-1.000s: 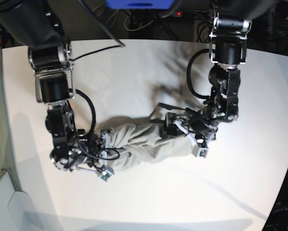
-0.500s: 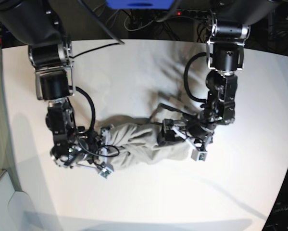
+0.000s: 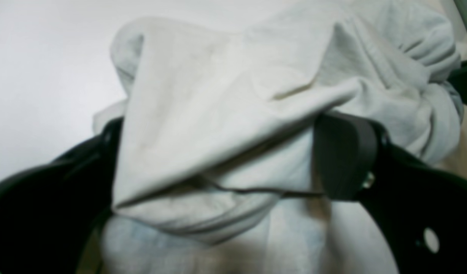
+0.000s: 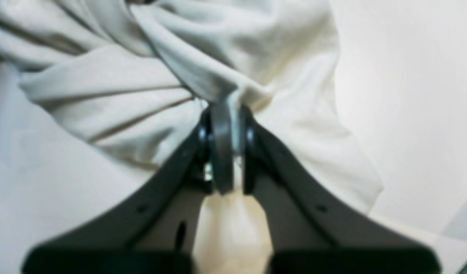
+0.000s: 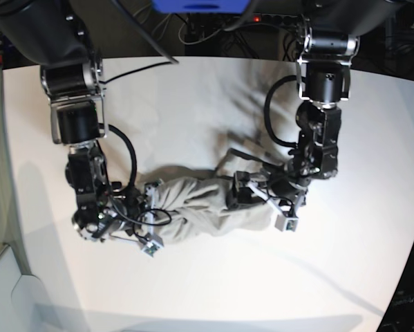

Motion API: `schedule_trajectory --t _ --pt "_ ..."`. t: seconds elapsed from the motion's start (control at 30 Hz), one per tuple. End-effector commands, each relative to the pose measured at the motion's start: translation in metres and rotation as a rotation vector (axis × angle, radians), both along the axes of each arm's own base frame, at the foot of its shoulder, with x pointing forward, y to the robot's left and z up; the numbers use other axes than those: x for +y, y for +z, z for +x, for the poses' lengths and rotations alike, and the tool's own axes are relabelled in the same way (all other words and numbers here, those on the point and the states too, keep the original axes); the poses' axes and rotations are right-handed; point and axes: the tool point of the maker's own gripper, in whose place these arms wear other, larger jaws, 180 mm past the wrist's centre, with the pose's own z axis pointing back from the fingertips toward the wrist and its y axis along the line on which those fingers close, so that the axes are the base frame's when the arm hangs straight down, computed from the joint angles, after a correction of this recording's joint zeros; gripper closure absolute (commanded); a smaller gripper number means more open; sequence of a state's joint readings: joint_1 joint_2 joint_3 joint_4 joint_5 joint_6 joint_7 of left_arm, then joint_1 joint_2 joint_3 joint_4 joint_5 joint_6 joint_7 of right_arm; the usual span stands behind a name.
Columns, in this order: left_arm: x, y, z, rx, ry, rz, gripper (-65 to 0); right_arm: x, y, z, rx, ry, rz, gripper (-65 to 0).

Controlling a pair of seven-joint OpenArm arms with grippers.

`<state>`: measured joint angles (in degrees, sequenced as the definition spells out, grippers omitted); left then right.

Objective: Layout the t-shirt on the table in an organized manner, then fold the t-shirt properly
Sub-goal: 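Lower the left gripper onto the shirt's free end and grasp it, then release the shirt with the right gripper and lift it clear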

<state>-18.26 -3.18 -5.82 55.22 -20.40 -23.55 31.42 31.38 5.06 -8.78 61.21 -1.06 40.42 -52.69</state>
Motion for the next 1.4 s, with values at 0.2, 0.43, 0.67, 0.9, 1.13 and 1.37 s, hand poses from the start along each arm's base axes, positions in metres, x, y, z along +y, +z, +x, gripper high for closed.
schedule_trajectory --t 0.2,0.43,0.67,0.9,1.13,1.37 --pt "-0.002 -0.001 0.001 0.024 -0.014 0.009 -22.8 -0.001 0.020 0.016 -0.052 -0.009 0.011 0.0" --pt "0.002 0.000 -0.003 0.014 -0.012 0.013 -2.6 -0.001 0.020 0.016 -0.054 -0.009 0.013 0.0" --pt "0.002 0.036 -0.010 -0.112 -0.014 0.028 -0.5 -0.008 0.039 0.019 -0.123 -0.010 0.001 0.0" --pt "0.045 0.065 -0.023 -0.152 0.062 0.075 -0.5 -0.059 0.044 0.022 -0.138 -0.100 -0.033 0.0" --pt "0.085 0.068 -0.043 -0.144 0.153 0.107 -0.5 -0.110 0.051 0.021 -0.131 -0.234 -0.035 0.0" --pt "0.093 0.080 -0.062 -0.180 0.168 0.139 -0.5 -0.133 0.054 0.019 -0.132 -0.285 -0.042 0.0"
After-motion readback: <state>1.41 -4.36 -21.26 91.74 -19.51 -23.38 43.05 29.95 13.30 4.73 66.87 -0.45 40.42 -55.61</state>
